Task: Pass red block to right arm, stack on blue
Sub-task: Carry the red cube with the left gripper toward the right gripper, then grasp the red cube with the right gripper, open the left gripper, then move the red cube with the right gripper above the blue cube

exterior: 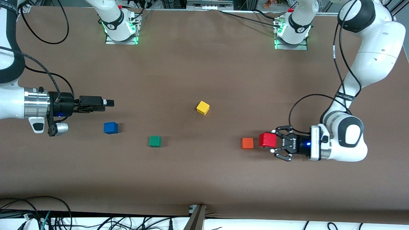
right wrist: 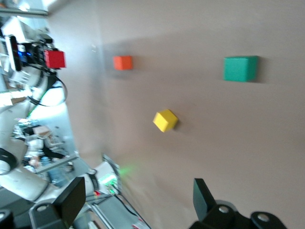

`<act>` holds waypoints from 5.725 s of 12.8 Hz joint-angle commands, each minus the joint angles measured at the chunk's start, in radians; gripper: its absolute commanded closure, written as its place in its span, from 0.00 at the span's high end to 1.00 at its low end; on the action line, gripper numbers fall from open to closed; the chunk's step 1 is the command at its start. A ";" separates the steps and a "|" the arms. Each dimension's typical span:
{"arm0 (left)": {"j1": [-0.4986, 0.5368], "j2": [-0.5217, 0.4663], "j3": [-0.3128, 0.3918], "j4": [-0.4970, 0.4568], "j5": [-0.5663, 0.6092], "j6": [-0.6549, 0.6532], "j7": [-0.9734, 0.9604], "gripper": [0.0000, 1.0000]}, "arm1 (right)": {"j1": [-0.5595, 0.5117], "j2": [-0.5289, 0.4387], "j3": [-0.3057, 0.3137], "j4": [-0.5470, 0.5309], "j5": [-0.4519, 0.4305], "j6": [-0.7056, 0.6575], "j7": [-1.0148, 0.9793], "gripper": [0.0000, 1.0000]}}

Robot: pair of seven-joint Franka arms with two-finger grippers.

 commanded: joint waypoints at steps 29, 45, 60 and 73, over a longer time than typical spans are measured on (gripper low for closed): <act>-0.603 -0.021 -0.108 0.279 -0.027 0.839 -0.476 0.00 | 0.265 0.111 0.017 0.004 0.459 0.582 -0.002 1.00; -0.603 -0.020 -0.111 0.279 -0.027 0.841 -0.456 0.83 | 0.268 0.073 0.015 0.001 0.454 0.575 0.023 0.18; -0.442 -0.124 -0.120 0.153 0.000 0.774 -0.444 1.00 | 0.233 0.073 -0.100 0.002 -0.079 0.409 -0.197 0.15; -0.065 -0.412 -0.103 -0.334 0.067 0.652 -0.728 1.00 | 0.202 -0.028 -0.243 -0.350 -0.529 0.440 -0.427 0.07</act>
